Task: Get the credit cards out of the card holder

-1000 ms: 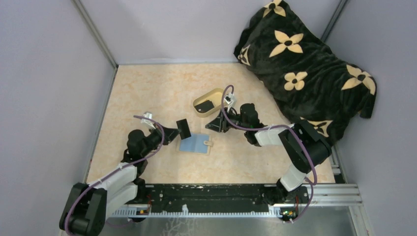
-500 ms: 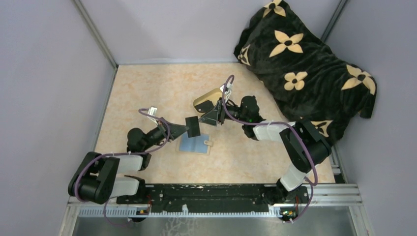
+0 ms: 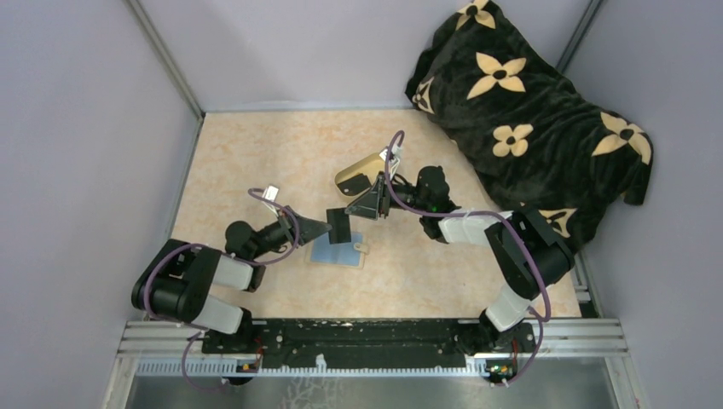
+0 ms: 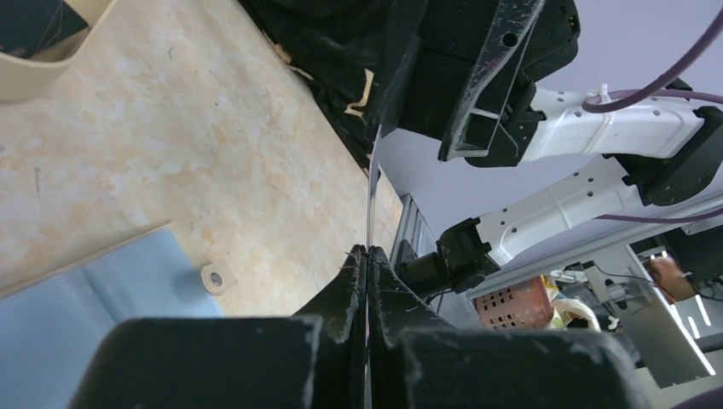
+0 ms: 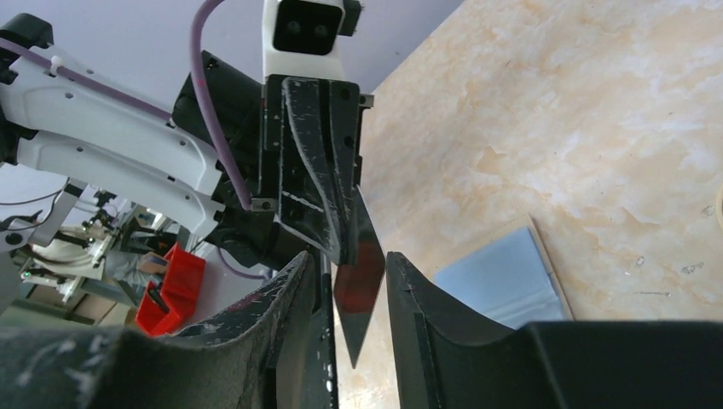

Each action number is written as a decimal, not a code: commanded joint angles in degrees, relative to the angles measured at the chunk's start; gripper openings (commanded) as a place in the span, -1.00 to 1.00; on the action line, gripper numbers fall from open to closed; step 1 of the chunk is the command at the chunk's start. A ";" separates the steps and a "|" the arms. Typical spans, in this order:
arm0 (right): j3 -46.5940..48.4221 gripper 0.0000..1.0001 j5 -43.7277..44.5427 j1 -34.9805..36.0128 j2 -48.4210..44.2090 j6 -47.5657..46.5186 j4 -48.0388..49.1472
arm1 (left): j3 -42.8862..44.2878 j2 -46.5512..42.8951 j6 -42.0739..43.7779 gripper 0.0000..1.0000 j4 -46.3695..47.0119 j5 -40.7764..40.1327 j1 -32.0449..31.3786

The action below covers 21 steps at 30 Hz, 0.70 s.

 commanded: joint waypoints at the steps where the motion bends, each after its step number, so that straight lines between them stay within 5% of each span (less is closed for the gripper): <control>1: 0.79 -0.28 -2.10 -0.07 0.30 0.06 3.49 | 1.10 2.53 -3.21 -1.00 16.34 1.76 0.19; 13: -0.60 -0.49 -3.05 0.01 2.56 1.10 4.96 | 1.82 1.23 -4.11 -1.00 16.24 2.60 0.11; 19: -0.82 -1.00 -2.47 0.08 3.08 2.13 5.50 | 1.88 3.03 -3.78 -1.00 16.31 3.04 0.03; 21: -0.97 -1.00 -2.32 -0.07 3.45 3.08 6.61 | 1.88 4.57 -3.55 -0.94 16.38 3.25 0.06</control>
